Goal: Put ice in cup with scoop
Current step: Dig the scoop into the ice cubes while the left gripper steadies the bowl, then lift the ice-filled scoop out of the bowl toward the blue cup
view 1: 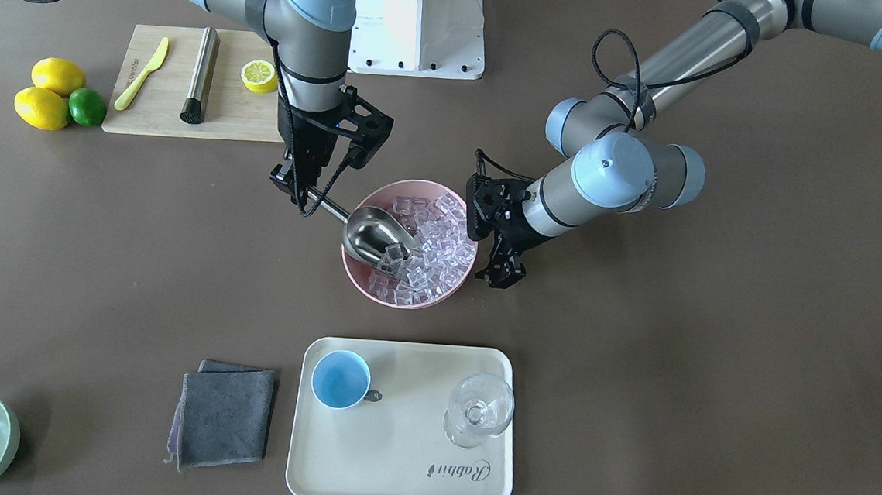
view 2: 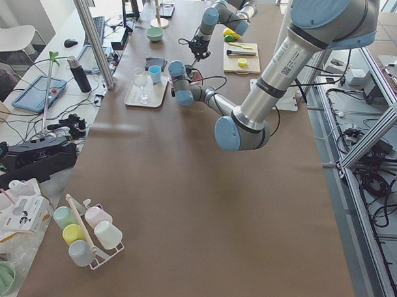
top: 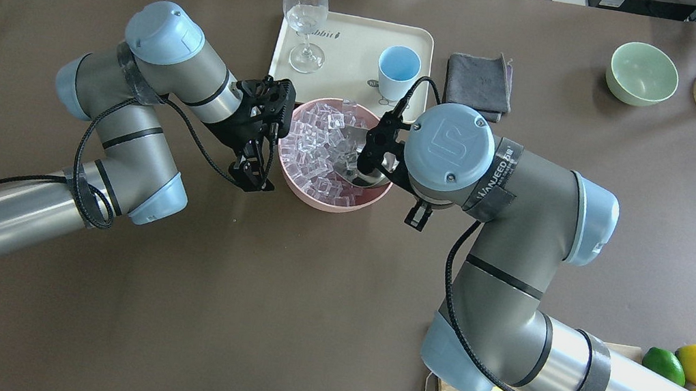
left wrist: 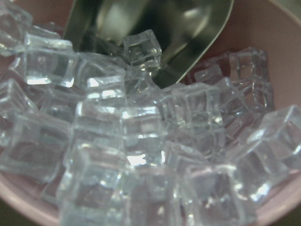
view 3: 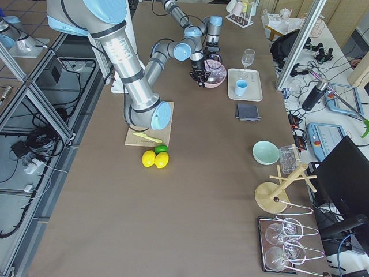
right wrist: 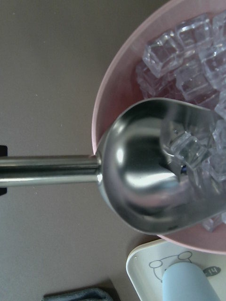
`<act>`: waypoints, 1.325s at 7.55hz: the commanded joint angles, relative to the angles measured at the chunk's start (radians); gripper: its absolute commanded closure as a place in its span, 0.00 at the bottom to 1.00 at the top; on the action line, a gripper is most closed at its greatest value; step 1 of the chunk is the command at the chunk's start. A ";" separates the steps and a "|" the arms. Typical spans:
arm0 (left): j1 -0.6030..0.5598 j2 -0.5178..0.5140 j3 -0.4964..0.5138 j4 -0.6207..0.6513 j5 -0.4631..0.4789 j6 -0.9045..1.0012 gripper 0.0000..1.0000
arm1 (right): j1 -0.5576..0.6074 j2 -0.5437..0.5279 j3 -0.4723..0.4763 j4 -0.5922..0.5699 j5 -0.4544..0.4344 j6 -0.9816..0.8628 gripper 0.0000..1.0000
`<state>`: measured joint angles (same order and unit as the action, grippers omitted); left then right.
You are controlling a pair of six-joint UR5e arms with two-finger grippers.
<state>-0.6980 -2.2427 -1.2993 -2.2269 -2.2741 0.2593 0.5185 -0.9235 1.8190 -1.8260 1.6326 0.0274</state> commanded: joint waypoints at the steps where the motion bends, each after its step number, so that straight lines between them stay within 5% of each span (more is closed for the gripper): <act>1: 0.000 0.000 0.000 0.001 0.001 0.000 0.01 | 0.000 -0.069 0.025 0.170 0.010 0.055 1.00; 4: -0.002 -0.001 0.000 0.000 -0.001 0.000 0.01 | -0.002 -0.139 0.000 0.417 0.064 0.166 1.00; 10: 0.000 -0.015 0.000 0.001 0.001 -0.028 0.01 | 0.038 -0.210 -0.014 0.655 0.245 0.316 1.00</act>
<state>-0.6993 -2.2572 -1.2993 -2.2266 -2.2734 0.2358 0.5311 -1.1172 1.8053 -1.2157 1.8258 0.3004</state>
